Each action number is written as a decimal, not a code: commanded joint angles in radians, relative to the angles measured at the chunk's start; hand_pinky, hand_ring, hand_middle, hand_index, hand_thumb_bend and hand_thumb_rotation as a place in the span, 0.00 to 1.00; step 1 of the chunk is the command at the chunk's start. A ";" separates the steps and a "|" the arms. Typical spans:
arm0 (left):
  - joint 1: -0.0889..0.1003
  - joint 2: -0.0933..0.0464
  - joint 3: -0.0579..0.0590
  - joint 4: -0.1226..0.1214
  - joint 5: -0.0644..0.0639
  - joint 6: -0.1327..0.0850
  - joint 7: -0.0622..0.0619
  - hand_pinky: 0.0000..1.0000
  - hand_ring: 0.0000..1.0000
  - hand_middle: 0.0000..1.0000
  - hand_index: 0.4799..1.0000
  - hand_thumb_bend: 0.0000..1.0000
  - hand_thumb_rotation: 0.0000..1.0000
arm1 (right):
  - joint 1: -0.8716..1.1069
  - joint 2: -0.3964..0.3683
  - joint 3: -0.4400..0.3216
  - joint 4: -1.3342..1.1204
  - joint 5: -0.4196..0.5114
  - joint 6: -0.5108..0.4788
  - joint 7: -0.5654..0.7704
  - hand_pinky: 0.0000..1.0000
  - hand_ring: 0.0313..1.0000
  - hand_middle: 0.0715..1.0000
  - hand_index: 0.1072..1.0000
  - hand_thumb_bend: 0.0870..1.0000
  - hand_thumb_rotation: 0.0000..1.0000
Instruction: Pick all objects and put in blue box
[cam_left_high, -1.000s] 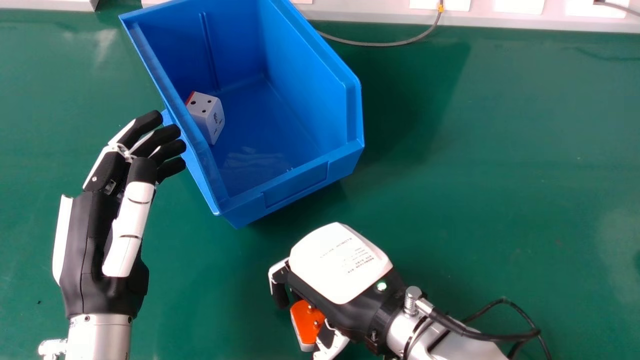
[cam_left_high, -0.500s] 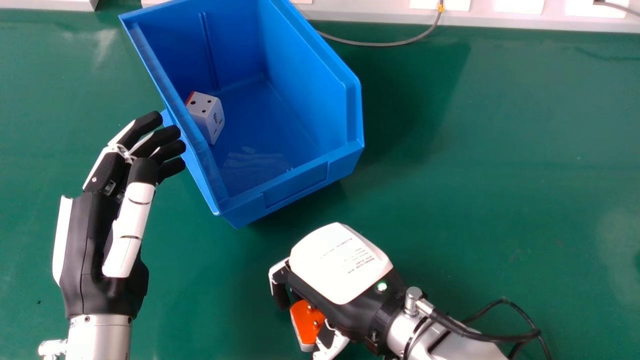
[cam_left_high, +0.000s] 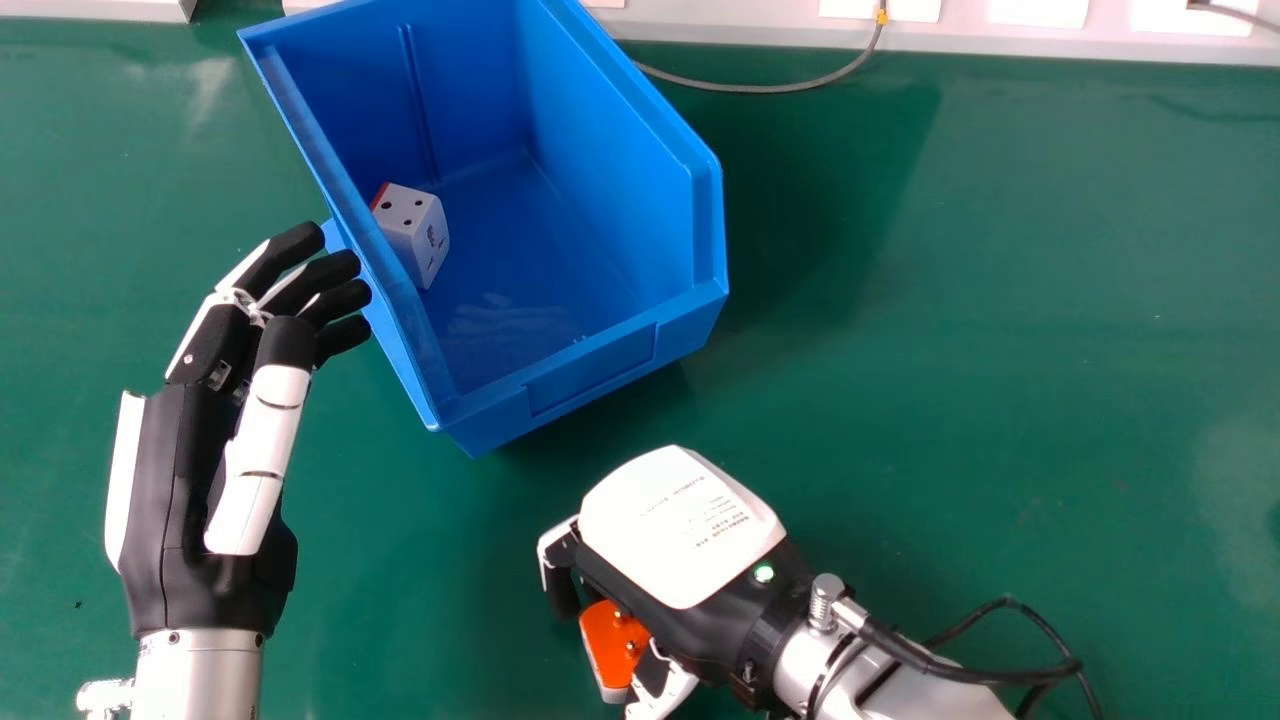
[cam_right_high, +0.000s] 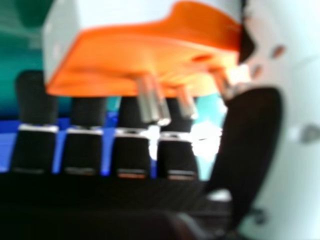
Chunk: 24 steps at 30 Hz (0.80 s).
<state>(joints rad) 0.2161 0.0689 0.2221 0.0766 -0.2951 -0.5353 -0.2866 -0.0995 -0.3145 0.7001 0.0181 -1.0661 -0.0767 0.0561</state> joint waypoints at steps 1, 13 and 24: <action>-0.004 0.006 0.003 -0.015 -0.004 -0.020 -0.007 0.76 0.77 0.78 0.59 0.64 0.67 | 0.012 0.017 0.004 0.011 0.001 0.010 -0.007 0.29 0.38 0.40 0.43 0.48 0.00; -0.006 0.006 0.003 -0.011 -0.004 -0.021 -0.010 0.77 0.77 0.78 0.59 0.64 0.67 | 0.014 0.012 -0.022 -0.019 0.020 0.004 -0.010 0.29 0.38 0.41 0.43 0.48 0.00; -0.010 0.006 0.002 -0.005 -0.002 -0.021 -0.012 0.76 0.77 0.78 0.59 0.64 0.67 | 0.017 0.016 -0.101 -0.168 0.059 0.035 0.038 0.28 0.37 0.41 0.43 0.48 0.00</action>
<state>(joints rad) 0.2117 0.0697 0.2220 0.0816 -0.2950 -0.5353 -0.2937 -0.0781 -0.3050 0.6294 -0.0887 -1.0301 -0.0477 0.0892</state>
